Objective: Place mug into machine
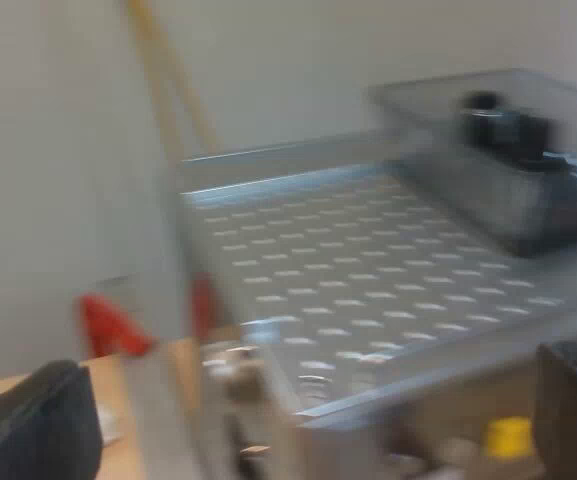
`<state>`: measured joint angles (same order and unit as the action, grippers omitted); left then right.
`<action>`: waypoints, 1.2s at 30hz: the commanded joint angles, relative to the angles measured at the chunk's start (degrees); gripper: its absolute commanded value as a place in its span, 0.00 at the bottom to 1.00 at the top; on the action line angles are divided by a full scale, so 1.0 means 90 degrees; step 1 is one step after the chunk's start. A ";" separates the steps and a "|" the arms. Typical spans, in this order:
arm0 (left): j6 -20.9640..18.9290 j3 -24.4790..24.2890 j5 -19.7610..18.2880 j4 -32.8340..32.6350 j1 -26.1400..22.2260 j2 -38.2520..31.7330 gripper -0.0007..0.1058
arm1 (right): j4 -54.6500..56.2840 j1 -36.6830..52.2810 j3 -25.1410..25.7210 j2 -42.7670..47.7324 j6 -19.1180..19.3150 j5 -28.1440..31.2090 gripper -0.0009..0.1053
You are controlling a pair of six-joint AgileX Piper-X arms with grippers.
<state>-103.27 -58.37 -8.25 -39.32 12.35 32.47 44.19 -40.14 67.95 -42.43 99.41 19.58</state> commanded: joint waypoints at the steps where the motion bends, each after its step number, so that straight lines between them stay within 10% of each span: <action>1: -0.0073 -0.0069 -0.0022 0.0035 -0.0571 0.0105 0.84 | 0.0594 0.0934 0.0072 0.0293 0.0301 -0.0075 0.85; 12: 0.0364 -0.0049 0.0129 -0.0203 -0.1564 0.0175 0.84 | 0.1362 0.3641 0.0060 0.0747 0.1134 -0.1825 0.85; 20: 0.0363 -0.0049 0.0129 -0.0348 -0.1564 0.0131 0.84 | 0.1656 0.5307 -0.0037 0.0789 0.0869 -0.2632 0.85; 36: 0.0233 0.0310 -0.0171 -0.0812 -0.1335 -0.1687 0.84 | 0.1793 0.5465 -0.0152 0.3062 0.0861 -0.2685 0.85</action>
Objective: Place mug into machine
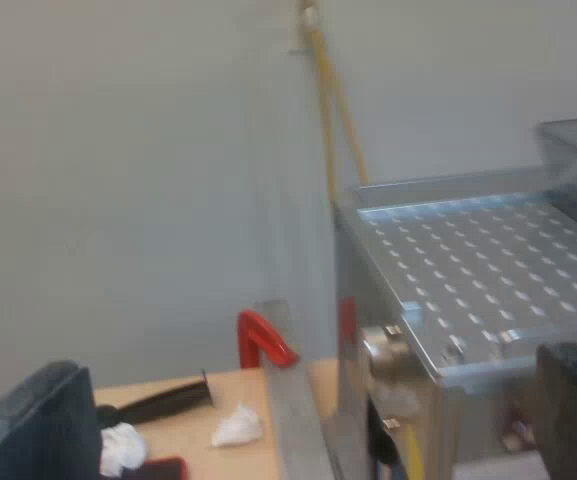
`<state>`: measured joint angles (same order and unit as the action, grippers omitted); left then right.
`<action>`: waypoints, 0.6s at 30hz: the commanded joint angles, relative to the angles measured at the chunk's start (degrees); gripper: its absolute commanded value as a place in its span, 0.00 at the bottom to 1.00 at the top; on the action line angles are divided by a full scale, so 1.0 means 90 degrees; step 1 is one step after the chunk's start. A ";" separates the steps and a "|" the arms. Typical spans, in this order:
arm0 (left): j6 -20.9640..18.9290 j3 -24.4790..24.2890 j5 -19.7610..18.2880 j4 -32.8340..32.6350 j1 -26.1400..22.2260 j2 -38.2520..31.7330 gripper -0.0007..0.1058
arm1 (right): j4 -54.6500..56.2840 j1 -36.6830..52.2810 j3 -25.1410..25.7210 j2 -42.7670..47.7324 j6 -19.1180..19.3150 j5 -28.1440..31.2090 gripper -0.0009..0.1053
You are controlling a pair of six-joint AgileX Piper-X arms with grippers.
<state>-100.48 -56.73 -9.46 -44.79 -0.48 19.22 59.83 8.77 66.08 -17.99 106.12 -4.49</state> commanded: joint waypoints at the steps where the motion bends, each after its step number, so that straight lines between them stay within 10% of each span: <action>1: -0.0065 0.0159 -0.0038 -0.0252 0.0107 -0.0318 0.84 | 0.0102 0.0031 0.0055 0.0414 0.0157 -0.0011 0.85; 18: 0.0051 0.0811 -0.0078 -0.2244 0.0158 -0.3136 0.84 | 0.1868 -0.0012 0.0159 0.2372 0.0226 0.0085 0.85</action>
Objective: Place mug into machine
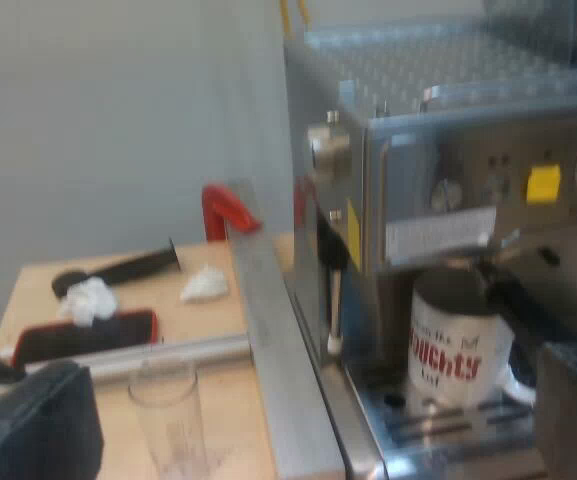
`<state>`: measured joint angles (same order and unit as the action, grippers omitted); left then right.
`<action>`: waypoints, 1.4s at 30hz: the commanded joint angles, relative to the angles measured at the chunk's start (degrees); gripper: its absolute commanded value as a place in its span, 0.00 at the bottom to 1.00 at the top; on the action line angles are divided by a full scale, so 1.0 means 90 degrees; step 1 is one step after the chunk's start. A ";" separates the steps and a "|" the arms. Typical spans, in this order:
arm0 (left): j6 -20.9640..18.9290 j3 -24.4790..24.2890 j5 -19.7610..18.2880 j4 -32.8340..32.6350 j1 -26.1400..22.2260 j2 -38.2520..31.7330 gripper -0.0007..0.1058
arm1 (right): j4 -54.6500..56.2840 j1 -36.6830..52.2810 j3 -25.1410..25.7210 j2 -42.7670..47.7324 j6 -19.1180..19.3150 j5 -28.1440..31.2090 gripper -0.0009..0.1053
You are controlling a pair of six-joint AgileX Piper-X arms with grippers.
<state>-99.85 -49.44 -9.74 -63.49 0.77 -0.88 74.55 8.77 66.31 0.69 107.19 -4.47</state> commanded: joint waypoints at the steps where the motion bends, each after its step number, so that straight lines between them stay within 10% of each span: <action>1: -0.0019 -0.0024 -0.0044 -0.0390 0.0020 -0.0915 0.84 | 0.0266 -0.0037 0.0129 0.0291 0.0106 0.0088 0.85; 8: -0.0172 -0.0109 0.0022 -0.1307 -0.0001 -0.0857 0.84 | 0.0329 -0.0052 -0.0280 0.0293 0.0068 0.0086 0.85; 26: -0.0204 0.1563 0.0536 0.0408 -0.0001 -0.0845 0.84 | -0.1544 -0.0052 -0.3053 0.0265 -0.0502 -0.0606 0.85; 42: -0.0204 0.2173 0.0536 0.0482 -0.0001 -0.0845 0.84 | -0.1617 -0.0052 -0.3961 0.0254 -0.0170 -0.0703 0.85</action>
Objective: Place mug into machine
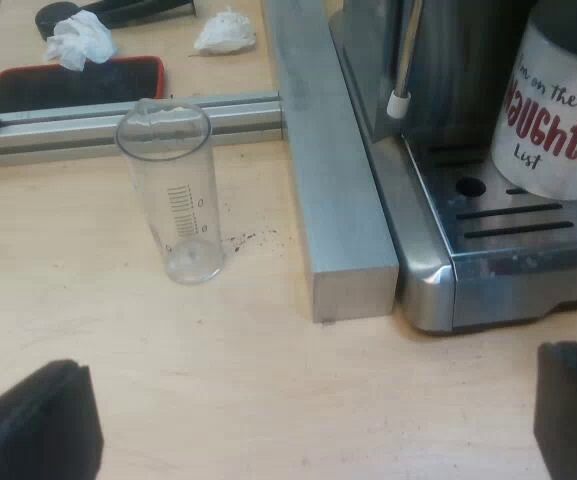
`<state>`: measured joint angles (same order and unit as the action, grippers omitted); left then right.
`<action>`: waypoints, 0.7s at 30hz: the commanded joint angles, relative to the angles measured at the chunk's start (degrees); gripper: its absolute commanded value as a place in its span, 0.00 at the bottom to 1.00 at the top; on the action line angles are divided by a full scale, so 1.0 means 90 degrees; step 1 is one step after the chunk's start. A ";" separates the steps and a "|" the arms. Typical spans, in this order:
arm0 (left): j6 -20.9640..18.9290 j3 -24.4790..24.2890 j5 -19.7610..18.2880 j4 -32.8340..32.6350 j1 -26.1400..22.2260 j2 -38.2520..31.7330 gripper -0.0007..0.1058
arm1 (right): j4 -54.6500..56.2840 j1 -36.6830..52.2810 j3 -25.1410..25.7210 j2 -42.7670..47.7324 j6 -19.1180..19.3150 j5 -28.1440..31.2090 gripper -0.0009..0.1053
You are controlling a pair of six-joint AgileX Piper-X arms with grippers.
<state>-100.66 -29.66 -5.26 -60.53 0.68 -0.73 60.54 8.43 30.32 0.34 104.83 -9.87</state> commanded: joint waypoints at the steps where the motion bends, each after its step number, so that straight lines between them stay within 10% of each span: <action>1: -0.0114 -0.0025 0.0038 0.0154 0.0010 -0.0861 0.84 | -0.0060 -0.0015 0.0038 0.0294 0.0092 -0.0102 0.85; 21: -0.0103 -0.0002 0.0038 0.0207 0.0010 -0.0861 0.84 | -0.0060 -0.0015 0.0038 0.0294 0.0058 -0.0075 0.85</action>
<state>-100.66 -29.52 -5.26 -59.55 0.68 -0.73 60.19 8.43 30.34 0.34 105.01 -10.06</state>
